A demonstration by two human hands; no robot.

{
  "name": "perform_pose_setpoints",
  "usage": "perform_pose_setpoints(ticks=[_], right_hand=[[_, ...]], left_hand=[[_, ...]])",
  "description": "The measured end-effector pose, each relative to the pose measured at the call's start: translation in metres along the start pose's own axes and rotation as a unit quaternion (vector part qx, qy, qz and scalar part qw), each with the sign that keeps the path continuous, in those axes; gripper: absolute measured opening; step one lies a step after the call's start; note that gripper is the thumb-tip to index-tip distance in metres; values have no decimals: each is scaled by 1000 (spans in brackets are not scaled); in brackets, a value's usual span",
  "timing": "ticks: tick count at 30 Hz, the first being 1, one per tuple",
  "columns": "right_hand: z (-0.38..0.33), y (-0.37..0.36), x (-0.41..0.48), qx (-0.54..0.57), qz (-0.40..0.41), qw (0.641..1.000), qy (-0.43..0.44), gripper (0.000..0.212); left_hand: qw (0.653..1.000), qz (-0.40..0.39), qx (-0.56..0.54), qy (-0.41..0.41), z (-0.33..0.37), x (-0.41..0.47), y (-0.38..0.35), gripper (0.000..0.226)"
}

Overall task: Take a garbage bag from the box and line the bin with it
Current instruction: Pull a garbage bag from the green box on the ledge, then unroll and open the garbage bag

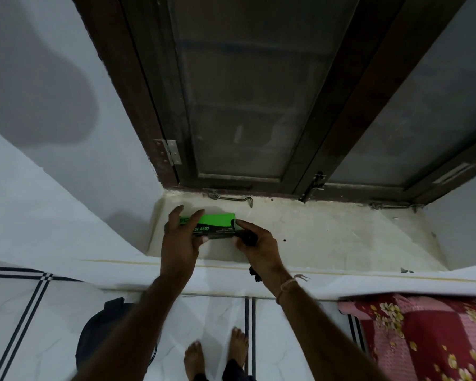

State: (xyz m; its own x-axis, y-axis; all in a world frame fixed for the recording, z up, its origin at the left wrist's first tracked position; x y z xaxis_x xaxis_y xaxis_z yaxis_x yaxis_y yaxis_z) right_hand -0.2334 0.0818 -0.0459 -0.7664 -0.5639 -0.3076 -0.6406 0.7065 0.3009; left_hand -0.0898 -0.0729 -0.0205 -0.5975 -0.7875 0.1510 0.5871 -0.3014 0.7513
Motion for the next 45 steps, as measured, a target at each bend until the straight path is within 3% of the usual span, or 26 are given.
perform_pose_setpoints(ticks=[6,8,11,14,16,18,22,25,29,35,37,39,41,42,45], right_hand=[[4,14,-9,44,45,998,-30,34],[-3,15,-21,93,39,993,-56,26],[-26,0,-44,167,-35,982,-86,44],[-38,-31,-75,187,-133,966,-116,66],[-36,-50,-92,214,-155,956,-125,68],[-30,-68,-111,241,-161,947,-141,66],[-28,-108,-154,266,-180,937,-141,58],[-27,-141,-202,225,-180,954,-82,39],[-18,-185,-271,156,-121,979,-45,25],[-15,-246,-373,139,-76,987,-36,22],[-15,-261,-395,121,-69,990,-23,21],[-17,-278,-415,118,-66,991,-14,24],[-17,-291,-430,138,-71,988,-15,26],[-15,-296,-439,149,-73,986,-22,27],[-9,-299,-461,185,-75,979,-32,31]], left_hand=[[998,37,54,4,6,-12,17,77],[996,69,49,-12,21,-24,28,63],[990,9,-131,40,43,-51,31,31],[933,-107,-300,169,49,-86,20,31],[910,-134,-339,198,49,-105,22,43],[900,-123,-353,222,37,-121,34,47],[861,-90,-414,283,-4,-156,65,30],[826,-67,-474,297,-44,-190,104,28],[763,-91,-543,339,-105,-249,148,34],[724,-18,-544,423,-195,-347,230,37],[719,-27,-558,414,-200,-367,244,49],[752,-77,-539,372,-195,-384,260,63],[804,-97,-485,329,-195,-399,275,50],[811,-83,-476,330,-203,-409,282,41],[781,-32,-501,370,-228,-436,295,37]])
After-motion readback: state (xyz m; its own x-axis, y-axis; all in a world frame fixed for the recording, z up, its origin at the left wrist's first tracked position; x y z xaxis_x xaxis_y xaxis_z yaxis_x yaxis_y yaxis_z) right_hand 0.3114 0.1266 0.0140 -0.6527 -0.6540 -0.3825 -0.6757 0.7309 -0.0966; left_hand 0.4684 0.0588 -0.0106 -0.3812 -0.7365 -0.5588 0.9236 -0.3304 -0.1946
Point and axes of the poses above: each hand's wrist, its own x-axis towards the middle knuckle, its own y-axis out of the back of the hand, z = x × y, the point moved 10 cm from there along x, towards the middle knuckle, and after that the axes turned 5 degrees about z, right-handed, at the moved point
